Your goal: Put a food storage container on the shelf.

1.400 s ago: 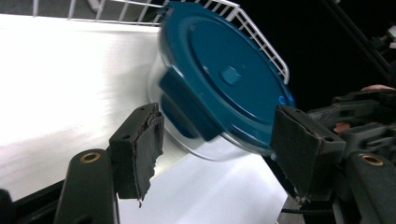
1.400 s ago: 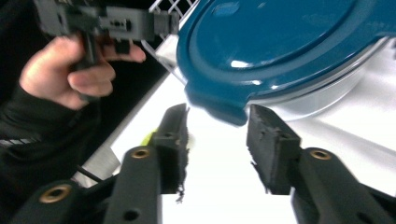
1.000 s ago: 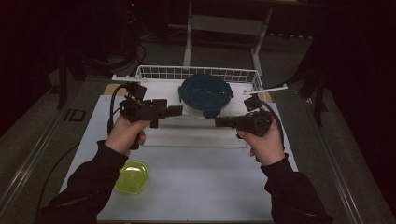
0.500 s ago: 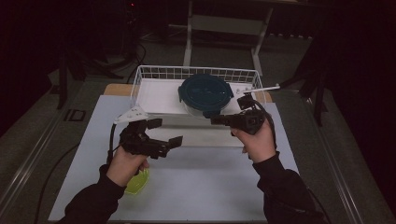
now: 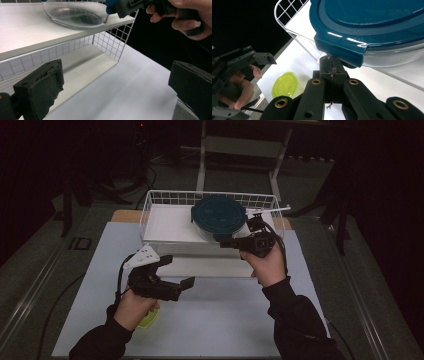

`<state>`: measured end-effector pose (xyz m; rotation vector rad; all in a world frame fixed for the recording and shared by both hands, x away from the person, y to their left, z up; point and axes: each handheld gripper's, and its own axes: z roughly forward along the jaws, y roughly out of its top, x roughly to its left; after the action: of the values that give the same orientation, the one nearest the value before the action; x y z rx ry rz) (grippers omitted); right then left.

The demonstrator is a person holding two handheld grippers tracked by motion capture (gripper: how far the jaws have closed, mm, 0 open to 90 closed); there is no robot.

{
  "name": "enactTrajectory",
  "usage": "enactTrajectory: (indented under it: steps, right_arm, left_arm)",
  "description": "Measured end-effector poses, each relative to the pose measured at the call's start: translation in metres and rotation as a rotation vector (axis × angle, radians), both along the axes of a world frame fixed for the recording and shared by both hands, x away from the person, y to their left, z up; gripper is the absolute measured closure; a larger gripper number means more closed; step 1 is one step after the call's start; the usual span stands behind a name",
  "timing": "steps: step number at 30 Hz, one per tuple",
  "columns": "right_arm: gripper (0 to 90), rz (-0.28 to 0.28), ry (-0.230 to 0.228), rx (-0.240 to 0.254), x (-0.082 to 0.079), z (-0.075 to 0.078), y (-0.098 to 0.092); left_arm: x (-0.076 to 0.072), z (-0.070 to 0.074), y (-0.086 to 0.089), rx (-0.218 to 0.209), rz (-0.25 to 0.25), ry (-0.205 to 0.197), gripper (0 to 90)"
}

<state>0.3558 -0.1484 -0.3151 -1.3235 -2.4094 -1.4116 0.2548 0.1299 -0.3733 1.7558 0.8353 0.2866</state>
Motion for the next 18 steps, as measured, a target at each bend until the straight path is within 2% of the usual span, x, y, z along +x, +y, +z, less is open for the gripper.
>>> enactTrajectory:
  steps: [3, 7, 18]
  right_arm:
    - [90.0, -0.009, 0.001, -0.012, 0.004, -0.001, 0.001]
    - [90.0, -0.018, 0.018, -0.002, 0.011, -0.003, 0.000]
    - [90.0, -0.040, 0.021, -0.004, 0.022, -0.002, 0.004]
  left_arm:
    - [-0.001, -0.001, -0.001, -0.001, -0.002, -0.005, 0.0]
    - [-0.002, -0.001, -0.001, 0.010, -0.004, -0.010, 0.0]
    - [-0.003, -0.003, -0.001, 0.006, -0.003, -0.013, 0.0]
